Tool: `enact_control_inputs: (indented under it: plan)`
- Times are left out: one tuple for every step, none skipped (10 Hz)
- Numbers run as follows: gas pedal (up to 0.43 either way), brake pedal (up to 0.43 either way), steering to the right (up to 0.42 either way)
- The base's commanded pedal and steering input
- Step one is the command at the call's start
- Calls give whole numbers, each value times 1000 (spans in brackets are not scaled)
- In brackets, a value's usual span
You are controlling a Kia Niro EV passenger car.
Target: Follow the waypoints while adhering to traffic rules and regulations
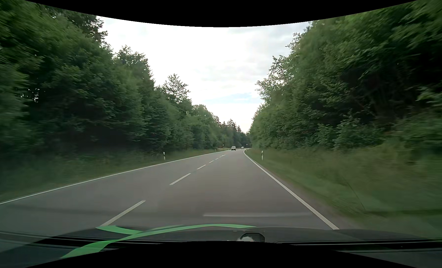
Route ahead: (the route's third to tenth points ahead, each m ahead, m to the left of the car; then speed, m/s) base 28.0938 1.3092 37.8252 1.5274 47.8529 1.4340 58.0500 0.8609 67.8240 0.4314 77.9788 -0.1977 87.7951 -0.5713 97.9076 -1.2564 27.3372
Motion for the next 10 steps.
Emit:
enact_control_inputs:
  plan:
    - [169,0,-1]
    - [177,0,-1]
    - [189,0,-1]
    - [197,0,-1]
    - [197,0,-1]
    - [197,0,0]
    - [209,0,0]
    - [220,0,0]
    - [228,0,0]
    - [240,0,1]
